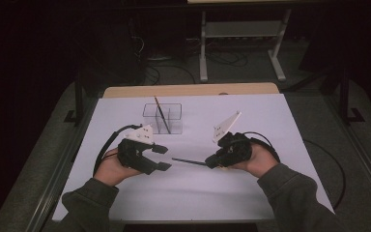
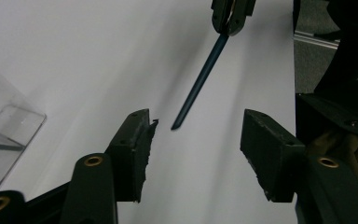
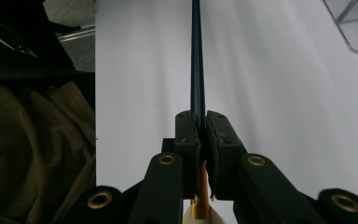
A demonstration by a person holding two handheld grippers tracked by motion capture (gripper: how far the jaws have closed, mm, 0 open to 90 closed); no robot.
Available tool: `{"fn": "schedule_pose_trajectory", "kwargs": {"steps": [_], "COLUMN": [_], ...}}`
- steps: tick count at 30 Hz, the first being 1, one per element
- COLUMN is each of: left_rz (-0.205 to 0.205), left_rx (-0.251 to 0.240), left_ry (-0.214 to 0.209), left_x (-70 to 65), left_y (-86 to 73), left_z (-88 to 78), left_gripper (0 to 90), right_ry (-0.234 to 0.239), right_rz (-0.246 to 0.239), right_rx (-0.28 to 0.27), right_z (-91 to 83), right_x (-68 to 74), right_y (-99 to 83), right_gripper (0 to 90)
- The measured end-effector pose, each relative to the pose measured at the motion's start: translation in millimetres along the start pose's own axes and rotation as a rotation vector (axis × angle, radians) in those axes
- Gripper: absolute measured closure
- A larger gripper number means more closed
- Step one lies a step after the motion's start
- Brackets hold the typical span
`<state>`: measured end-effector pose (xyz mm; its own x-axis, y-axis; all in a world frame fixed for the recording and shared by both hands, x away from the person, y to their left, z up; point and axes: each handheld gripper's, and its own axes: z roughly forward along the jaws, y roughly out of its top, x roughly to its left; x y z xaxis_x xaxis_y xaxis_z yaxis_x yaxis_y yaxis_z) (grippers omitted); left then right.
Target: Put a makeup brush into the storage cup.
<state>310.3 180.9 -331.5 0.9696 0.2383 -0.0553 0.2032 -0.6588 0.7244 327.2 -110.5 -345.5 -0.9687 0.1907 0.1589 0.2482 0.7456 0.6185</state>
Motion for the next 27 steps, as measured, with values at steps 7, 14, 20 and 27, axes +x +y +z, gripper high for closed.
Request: {"fn": "schedule_pose_trajectory", "kwargs": {"steps": [7, 14, 20, 27], "left_rz": [0.041, 0.050, 0.066, 0.079], "left_rx": [0.051, 0.091, 0.103, 0.135], "left_ry": [-0.035, -0.082, -0.102, -0.147], "left_x": [-1.7, -3.2, -4.4, -6.1], "left_y": [7.8, 8.0, 8.6, 8.9], "left_z": [11.4, 18.5, 20.9, 27.6], "left_gripper": [50.3, 56.0, 59.6, 64.0], "right_ry": [0.032, 0.049, 0.065, 0.064], "right_rz": [-0.035, -0.061, -0.073, -0.090], "right_rx": [0.003, 0.013, 0.014, 0.017], "right_z": [7.4, 13.9, 16.4, 18.8], "right_x": [6.1, 10.7, 13.9, 17.9], "right_y": [9.9, 15.7, 18.9, 21.2], "right_gripper": [83.1, 83.1, 83.1, 83.1]}}
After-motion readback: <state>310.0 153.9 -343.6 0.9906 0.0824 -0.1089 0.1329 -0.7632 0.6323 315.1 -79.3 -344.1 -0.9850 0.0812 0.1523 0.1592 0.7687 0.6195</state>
